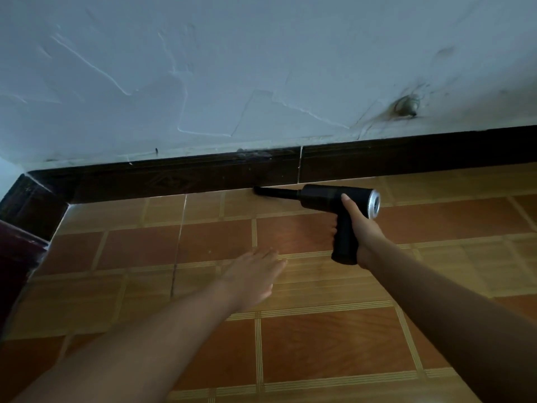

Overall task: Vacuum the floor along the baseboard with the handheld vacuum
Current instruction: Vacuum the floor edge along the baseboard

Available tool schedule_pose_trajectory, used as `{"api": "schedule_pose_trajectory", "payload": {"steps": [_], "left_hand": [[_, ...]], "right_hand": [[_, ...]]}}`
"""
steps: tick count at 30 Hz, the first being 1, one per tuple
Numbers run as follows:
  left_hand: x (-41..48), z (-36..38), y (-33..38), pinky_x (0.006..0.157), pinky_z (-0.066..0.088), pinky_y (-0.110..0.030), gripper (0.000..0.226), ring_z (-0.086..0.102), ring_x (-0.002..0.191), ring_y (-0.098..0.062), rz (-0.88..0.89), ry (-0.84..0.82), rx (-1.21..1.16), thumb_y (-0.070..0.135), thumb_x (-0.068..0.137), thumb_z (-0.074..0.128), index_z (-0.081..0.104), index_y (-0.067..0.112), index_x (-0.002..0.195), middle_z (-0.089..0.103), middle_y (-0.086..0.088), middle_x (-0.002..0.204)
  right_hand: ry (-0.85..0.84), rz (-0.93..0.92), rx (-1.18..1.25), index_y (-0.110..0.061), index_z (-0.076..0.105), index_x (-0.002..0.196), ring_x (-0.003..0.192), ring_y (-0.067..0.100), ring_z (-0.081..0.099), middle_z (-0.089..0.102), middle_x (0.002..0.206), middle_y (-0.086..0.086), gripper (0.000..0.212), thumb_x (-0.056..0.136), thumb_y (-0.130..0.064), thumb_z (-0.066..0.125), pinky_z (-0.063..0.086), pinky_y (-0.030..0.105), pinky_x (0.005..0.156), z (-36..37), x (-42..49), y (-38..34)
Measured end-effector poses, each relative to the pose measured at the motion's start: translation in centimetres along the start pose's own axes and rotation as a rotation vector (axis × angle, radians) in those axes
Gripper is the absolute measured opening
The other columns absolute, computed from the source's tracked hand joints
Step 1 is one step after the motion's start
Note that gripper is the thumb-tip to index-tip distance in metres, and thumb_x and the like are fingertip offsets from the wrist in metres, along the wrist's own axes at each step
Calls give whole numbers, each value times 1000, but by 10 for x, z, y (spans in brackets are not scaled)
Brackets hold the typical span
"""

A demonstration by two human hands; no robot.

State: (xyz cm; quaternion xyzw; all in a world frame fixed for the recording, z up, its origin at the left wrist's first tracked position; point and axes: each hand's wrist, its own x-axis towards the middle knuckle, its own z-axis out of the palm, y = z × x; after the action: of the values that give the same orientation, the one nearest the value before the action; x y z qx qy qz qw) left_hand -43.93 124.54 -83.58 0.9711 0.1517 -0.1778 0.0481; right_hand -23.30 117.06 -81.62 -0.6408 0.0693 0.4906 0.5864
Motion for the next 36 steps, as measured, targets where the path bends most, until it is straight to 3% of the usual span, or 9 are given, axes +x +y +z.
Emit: {"api": "schedule_pose_trajectory", "payload": {"steps": [9,13,19,36], "left_hand": [[9,26,27,109,-11,-31,58,-3,145,-27,41,17,20,27,103,28,-1,10,149,-3,-16,156],[6,36,26,112,-9,-33,58,-2,144,-29,-5,10,28,28,103,27,-2,7,149,-2,-19,156],[1,39,20,114,-6,-33,59,-1,145,-26,-26,-42,14,28,102,28,-2,7,149,0,-17,156],[7,38,15,117,1,-33,58,4,145,-23,-18,-34,28,25,101,30,4,4,149,6,-15,157]], "right_hand": [[50,-18,-29,-6,57,115,61,19,59,63,75,7,54,78,-43,70,49,32,59,-8,-6,-20],[36,8,-18,-6,58,115,64,19,60,63,76,8,55,77,-45,71,50,33,62,-1,-1,-1],[4,-13,0,-8,58,99,61,18,58,61,73,8,39,82,-41,67,50,31,61,16,-3,14],[18,-23,8,-6,56,119,60,17,59,62,76,8,57,79,-44,69,49,31,57,-10,5,4]]}}
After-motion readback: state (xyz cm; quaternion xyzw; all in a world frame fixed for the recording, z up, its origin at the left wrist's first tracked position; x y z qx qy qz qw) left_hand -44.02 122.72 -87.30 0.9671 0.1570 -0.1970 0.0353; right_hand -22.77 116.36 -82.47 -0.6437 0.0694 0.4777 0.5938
